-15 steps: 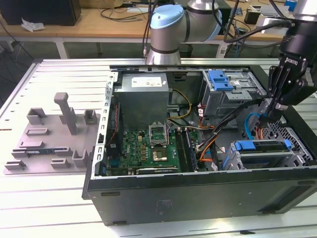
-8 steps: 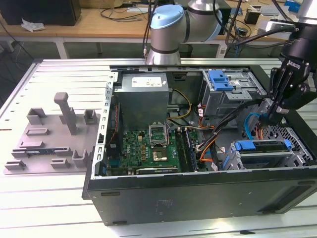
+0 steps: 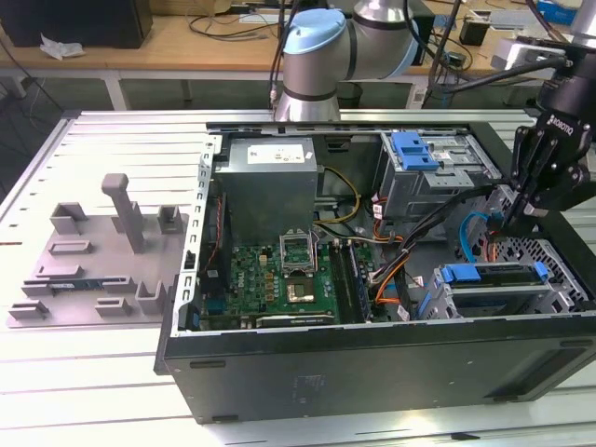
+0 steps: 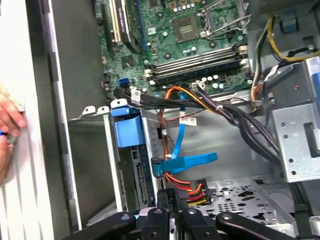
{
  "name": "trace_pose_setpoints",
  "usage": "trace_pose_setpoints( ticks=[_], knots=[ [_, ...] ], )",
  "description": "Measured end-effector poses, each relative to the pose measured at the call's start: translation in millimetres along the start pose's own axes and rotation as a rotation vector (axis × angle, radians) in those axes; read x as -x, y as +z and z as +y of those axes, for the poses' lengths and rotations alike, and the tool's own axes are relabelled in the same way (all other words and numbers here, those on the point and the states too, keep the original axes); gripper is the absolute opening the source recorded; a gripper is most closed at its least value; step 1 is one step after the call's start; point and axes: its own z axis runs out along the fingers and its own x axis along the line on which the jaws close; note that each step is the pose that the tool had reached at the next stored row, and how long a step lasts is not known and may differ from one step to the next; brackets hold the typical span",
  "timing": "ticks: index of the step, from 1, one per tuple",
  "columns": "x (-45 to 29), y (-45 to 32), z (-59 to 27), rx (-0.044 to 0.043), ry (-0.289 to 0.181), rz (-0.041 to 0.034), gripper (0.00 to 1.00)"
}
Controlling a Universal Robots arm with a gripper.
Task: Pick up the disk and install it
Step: 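Insert the first disk wire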
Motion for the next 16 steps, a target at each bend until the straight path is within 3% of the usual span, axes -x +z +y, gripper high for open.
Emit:
trace_pose_setpoints(
  ticks=[3,4,5,7,10,14,16],
  knots=[
    [-2.2,-0.1,0.4,-0.0005,-0.002,-0.0279,0.16],
    [-4.6,-0.8,1.1,-0.0007,-0.003,-0.0449,0.16],
    [-6.3,-1.6,1.6,-0.0007,-0.003,-0.0522,0.16],
    [-10.3,-2.7,2.4,-0.0004,-0.004,-0.0604,0.16],
    [-18.1,-2.2,2.7,-0.0006,-0.004,-0.0653,0.16],
    [-38.5,2.1,1.1,0.0009,-0.007,-0.0815,0.16],
    [-42.3,3.0,1.5,0.0006,-0.012,-0.0849,0.16]
  ],
)
